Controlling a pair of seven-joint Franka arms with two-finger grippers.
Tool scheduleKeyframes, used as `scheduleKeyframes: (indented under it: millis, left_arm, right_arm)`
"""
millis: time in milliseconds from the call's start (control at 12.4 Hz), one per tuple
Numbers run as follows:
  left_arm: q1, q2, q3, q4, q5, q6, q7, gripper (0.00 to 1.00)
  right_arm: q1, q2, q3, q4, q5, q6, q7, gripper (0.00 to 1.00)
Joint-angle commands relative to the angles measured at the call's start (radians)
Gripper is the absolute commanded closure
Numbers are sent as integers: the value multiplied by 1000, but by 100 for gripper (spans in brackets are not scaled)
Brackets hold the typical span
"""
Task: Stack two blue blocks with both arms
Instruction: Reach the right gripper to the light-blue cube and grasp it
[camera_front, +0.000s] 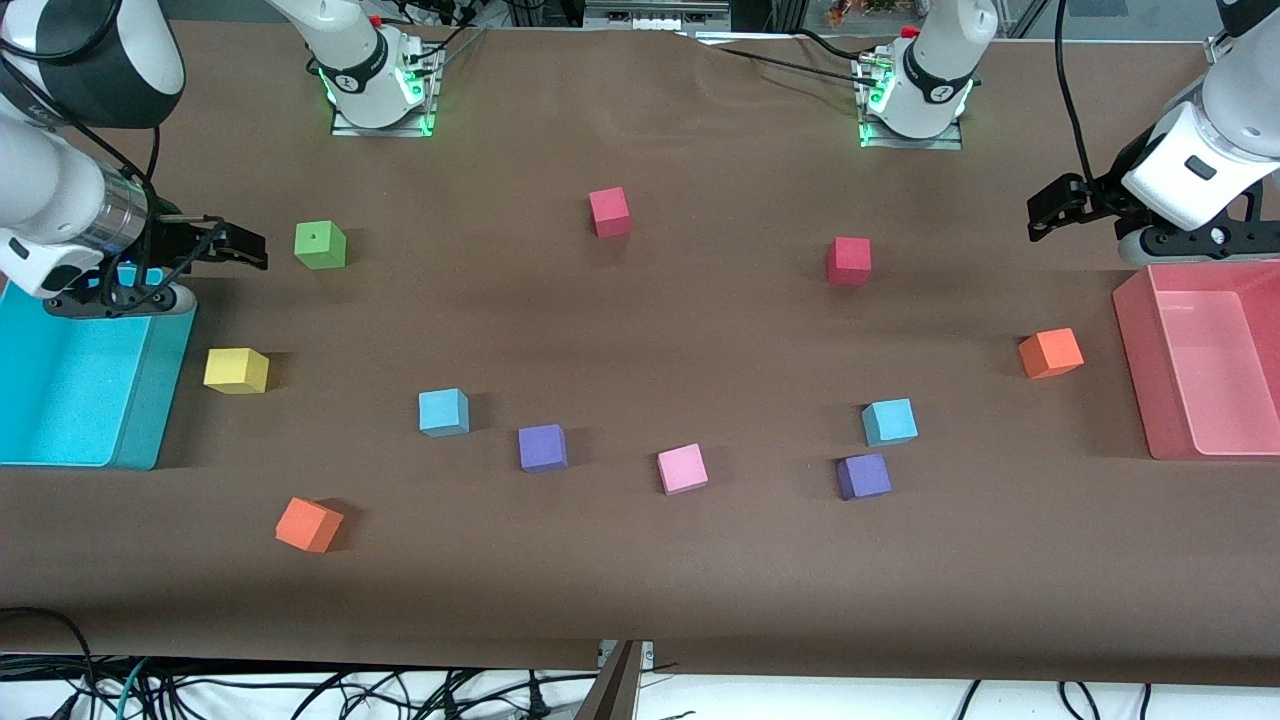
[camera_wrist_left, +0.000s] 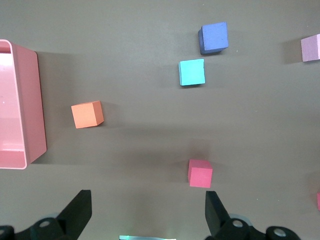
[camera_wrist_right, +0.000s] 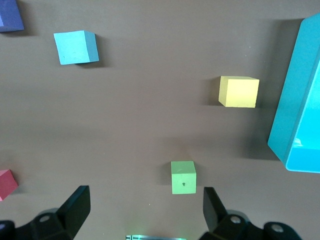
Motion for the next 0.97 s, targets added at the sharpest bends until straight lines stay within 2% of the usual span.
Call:
scheduleKeyframes:
  millis: [0, 243, 485, 889]
  left_arm:
    - [-4, 11, 0, 24, 11, -6, 14, 0]
    - [-3, 13, 1, 24, 11, -6, 15, 0]
    - [-3, 13, 1, 24, 11, -5, 15, 0]
    - [-4, 20, 1, 26, 11, -3, 15, 0]
  right_arm:
    - [-15, 10, 64, -26, -1, 66, 16, 0]
    - [1, 95, 127, -26, -4, 176, 45, 0]
    - [63, 210, 136, -15, -4, 296, 103, 0]
    - [117, 427, 141, -12, -9, 647, 105, 0]
